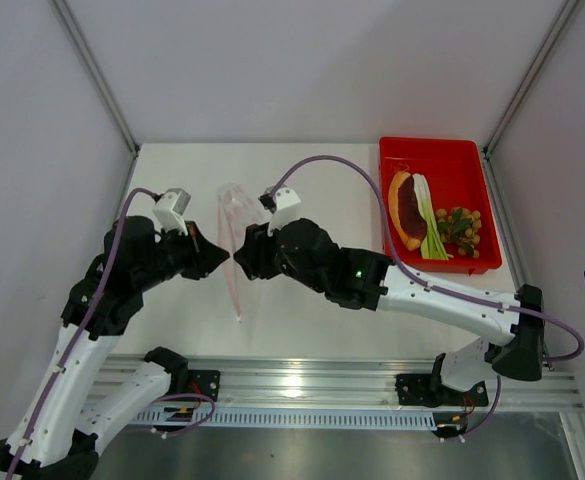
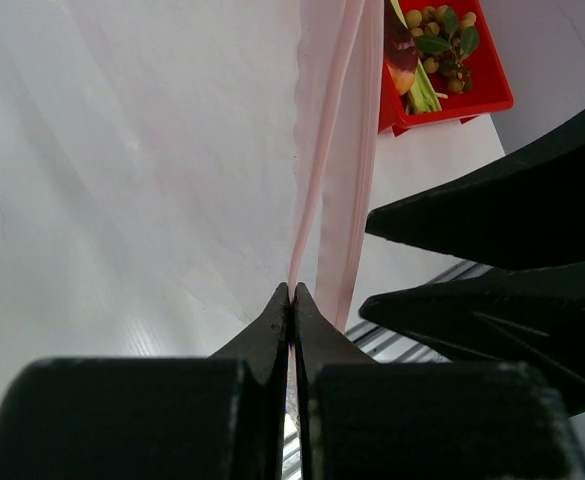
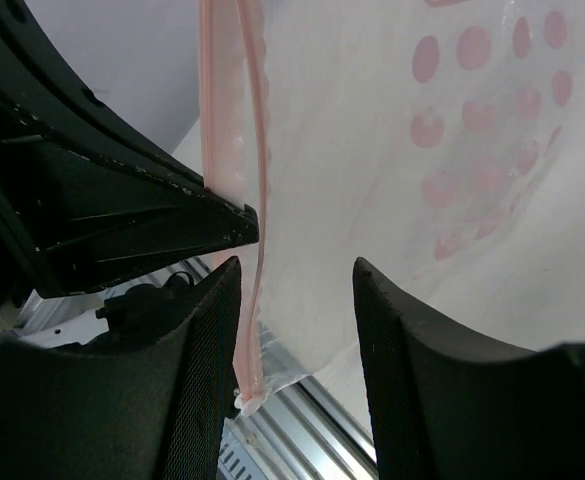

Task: Place the food in the zip-top bag and seal the zipper
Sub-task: Open the zipper of the food storage bag, then pick up the fake food from the bin.

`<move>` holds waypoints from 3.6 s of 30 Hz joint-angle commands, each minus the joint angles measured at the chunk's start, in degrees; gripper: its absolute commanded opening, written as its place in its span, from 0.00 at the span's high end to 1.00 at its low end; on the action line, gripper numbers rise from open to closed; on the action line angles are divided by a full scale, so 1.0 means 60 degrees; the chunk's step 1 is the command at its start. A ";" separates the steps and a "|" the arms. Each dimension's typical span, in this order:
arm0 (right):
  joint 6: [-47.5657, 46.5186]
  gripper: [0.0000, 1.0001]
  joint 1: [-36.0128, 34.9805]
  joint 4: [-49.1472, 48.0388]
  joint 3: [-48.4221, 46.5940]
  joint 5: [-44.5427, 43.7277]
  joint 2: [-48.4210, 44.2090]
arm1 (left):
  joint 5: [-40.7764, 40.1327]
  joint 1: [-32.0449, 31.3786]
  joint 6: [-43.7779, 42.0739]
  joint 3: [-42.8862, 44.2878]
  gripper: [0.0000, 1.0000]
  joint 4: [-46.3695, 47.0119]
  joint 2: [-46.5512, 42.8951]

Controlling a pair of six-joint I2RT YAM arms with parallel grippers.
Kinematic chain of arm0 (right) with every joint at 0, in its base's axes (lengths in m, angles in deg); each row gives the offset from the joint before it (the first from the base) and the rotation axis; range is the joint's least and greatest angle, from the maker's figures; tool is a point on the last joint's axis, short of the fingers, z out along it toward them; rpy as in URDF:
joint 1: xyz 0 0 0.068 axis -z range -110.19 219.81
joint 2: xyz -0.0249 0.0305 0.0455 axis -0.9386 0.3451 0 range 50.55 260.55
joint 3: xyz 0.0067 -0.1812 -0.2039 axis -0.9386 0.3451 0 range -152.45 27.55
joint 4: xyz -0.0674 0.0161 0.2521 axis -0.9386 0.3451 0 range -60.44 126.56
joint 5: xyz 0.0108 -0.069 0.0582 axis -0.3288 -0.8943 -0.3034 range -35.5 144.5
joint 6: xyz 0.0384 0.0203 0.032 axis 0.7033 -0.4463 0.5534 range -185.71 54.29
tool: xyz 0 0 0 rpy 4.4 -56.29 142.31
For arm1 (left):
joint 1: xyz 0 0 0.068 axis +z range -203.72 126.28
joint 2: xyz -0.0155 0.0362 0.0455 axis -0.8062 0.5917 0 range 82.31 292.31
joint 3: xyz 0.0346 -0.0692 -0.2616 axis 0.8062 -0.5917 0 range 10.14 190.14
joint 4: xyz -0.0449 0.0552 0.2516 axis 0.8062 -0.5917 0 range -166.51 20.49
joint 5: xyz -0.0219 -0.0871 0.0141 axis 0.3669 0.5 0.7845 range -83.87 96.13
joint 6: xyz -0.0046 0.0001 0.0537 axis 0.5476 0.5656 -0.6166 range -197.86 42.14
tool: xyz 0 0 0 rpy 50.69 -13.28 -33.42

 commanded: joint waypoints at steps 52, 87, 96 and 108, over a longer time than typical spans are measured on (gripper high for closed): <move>0.1459 0.54 0.2638 0.0546 0.3661 0.0905 -0.1566 | 0.1396 -0.1875 -0.0233 0.1154 0.99 0.1495 0.3100; 0.0316 0.20 1.1589 0.0137 0.5169 0.4113 -0.2625 | 0.2436 -0.1875 0.0104 0.1478 0.99 0.3516 0.5034; 0.0624 0.23 1.2087 -0.1123 0.5404 0.4127 -0.1161 | 0.2582 -0.1875 0.0060 0.1375 0.99 0.3692 0.5444; 0.0331 0.20 1.2512 -0.1972 0.5301 0.4375 0.0657 | 0.2729 -0.1875 0.0119 0.1361 1.00 0.3898 0.5649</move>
